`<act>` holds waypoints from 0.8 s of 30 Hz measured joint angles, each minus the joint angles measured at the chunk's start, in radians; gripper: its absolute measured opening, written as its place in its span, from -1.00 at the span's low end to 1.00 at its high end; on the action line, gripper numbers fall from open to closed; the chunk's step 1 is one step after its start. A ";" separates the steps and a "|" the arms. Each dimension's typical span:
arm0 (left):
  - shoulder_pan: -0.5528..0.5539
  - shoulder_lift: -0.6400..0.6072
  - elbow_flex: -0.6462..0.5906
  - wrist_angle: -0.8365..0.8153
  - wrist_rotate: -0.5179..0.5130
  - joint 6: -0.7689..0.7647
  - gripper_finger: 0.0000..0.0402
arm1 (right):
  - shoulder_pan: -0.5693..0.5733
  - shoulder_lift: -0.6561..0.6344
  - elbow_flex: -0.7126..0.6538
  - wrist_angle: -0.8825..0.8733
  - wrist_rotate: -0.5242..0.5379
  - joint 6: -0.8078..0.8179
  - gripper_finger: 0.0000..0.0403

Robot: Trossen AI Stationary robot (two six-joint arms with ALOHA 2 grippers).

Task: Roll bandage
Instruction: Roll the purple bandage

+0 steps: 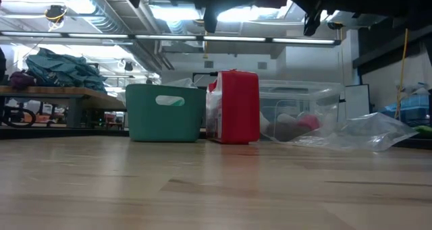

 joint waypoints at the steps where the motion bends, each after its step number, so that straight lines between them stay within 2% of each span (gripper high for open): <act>1: 0.000 0.000 0.000 -0.001 -0.003 0.005 -0.96 | 0.000 0.000 0.000 0.001 0.000 0.005 -0.89; 9: 0.000 0.000 0.000 -0.041 -0.051 0.028 -0.99 | 0.000 0.000 0.000 0.059 -0.002 0.083 -0.89; 16: 0.000 0.000 0.000 -0.051 -0.134 0.066 -1.00 | 0.000 0.000 0.000 0.070 -0.030 0.259 -0.89; 24: 0.011 0.000 0.000 -0.033 -0.144 0.107 -1.00 | 0.000 0.001 0.000 0.062 -0.078 0.447 -0.89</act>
